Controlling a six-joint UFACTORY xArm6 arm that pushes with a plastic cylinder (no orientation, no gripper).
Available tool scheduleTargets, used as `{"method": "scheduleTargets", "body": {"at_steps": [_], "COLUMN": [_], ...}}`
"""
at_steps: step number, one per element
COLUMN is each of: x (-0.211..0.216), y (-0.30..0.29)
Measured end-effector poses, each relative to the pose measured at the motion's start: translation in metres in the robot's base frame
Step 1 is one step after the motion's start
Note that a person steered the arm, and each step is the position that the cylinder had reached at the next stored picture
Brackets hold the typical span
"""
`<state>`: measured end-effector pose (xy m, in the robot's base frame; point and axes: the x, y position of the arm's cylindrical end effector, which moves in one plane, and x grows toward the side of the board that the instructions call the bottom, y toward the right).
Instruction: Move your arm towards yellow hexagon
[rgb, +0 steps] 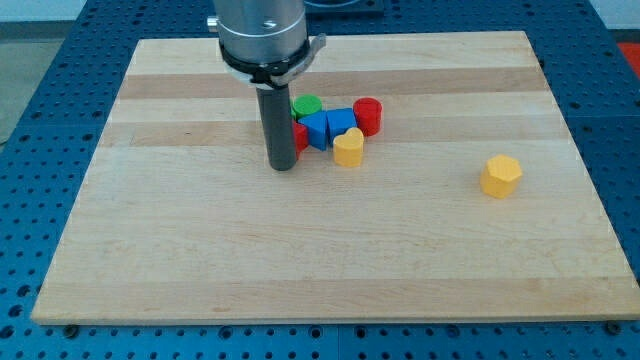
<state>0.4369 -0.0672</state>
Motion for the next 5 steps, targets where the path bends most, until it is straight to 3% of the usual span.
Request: {"method": "scheduleTargets", "body": {"at_steps": [1, 3, 4, 5], "x": [0.032, 0.089, 0.079, 0.046], "y": [0.033, 0.199, 0.282, 0.294]}}
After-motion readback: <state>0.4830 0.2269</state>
